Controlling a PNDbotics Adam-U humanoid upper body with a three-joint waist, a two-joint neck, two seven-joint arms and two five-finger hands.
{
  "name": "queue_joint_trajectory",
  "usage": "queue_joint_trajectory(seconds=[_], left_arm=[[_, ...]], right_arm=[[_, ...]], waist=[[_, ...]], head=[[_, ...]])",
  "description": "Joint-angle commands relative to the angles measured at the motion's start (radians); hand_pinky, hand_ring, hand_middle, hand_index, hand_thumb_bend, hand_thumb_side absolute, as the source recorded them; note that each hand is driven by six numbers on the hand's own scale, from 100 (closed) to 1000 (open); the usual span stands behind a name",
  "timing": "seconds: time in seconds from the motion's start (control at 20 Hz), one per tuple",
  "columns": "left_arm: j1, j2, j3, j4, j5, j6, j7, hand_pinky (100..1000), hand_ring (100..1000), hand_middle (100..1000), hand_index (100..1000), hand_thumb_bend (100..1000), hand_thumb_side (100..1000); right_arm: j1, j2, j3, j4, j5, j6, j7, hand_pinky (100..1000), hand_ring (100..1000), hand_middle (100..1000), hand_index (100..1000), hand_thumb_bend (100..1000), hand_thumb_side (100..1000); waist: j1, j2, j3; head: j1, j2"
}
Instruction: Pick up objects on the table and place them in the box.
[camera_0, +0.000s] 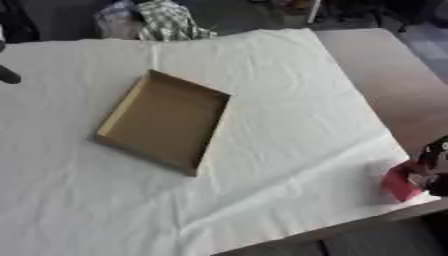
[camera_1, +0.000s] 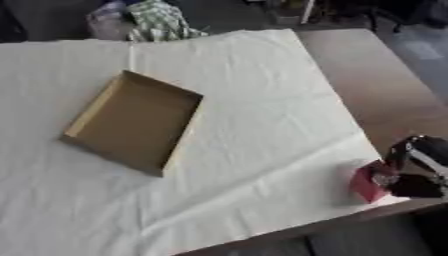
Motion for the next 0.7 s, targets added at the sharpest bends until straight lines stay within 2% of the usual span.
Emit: queue_joint_trajectory(seconds=[0.05, 0.15, 0.35, 0.55, 0.6, 0.7], left_arm=[[-0.011, 0.001, -0.001, -0.015, -0.005, 0.001, -0.011, 558, 725, 704, 763, 100, 656], [-0.010, 0.001, -0.001, -0.015, -0.005, 0.002, -0.015, 557, 725, 704, 763, 100, 656], [-0.008, 0.001, -0.001, -0.015, -0.006, 0.004, -0.017, 557, 726, 705, 763, 100, 656], [-0.007, 0.001, -0.001, -0.015, -0.007, 0.005, -0.021, 557, 726, 706, 763, 100, 655], [-0.007, 0.000, -0.001, -0.015, -0.007, 0.006, -0.022, 556, 726, 706, 762, 100, 655], [-0.006, 0.000, -0.001, -0.015, -0.008, 0.007, -0.026, 556, 727, 706, 762, 100, 655]], right_arm=[[0.000, -0.028, -0.005, -0.014, -0.012, 0.001, 0.004, 893, 845, 489, 587, 123, 382], [-0.002, -0.025, -0.007, -0.018, -0.035, 0.002, 0.008, 888, 822, 480, 579, 100, 349], [-0.004, -0.024, -0.014, -0.034, -0.072, 0.001, 0.004, 882, 799, 472, 572, 100, 356], [-0.009, -0.024, -0.023, -0.049, -0.087, 0.000, -0.004, 881, 785, 459, 557, 100, 318], [-0.010, -0.024, -0.024, -0.052, -0.089, 0.000, -0.005, 880, 779, 453, 551, 100, 298], [-0.012, -0.023, -0.026, -0.056, -0.096, 0.000, -0.007, 874, 754, 433, 530, 100, 191]], waist=[[-0.001, -0.010, 0.001], [-0.001, -0.010, 0.000], [-0.002, -0.011, -0.002], [-0.004, -0.012, -0.002], [-0.004, -0.013, -0.002], [-0.005, -0.013, -0.002]], head=[[-0.002, -0.006], [-0.002, -0.005], [-0.002, -0.005], [-0.003, -0.005], [-0.003, -0.005], [-0.003, -0.005]])
